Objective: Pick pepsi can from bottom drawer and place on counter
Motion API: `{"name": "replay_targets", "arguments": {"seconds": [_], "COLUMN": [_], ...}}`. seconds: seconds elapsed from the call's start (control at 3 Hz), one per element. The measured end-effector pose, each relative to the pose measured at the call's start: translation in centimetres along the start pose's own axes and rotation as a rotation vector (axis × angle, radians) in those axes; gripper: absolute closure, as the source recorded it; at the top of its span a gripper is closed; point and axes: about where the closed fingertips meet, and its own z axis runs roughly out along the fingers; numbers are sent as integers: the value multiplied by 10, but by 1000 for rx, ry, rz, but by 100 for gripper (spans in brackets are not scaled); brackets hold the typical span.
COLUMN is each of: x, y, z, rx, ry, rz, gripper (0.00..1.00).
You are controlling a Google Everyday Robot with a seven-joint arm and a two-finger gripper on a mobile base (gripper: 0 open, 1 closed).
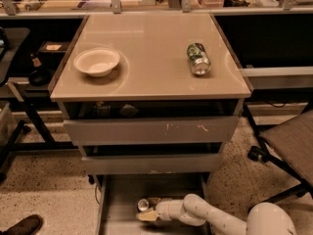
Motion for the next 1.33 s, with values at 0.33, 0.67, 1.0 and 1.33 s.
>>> {"name": "replay_targets", "arguments": {"seconds": [0.33,0.67,1.0,1.33], "x": [0,0,-3,-20], "y": [0,0,4,15], "z": [0,0,0,-8], "rx": [0,0,6,48], "ry": [0,0,4,14], "rz": [0,0,5,22], "gripper": [58,82,100,100]}}
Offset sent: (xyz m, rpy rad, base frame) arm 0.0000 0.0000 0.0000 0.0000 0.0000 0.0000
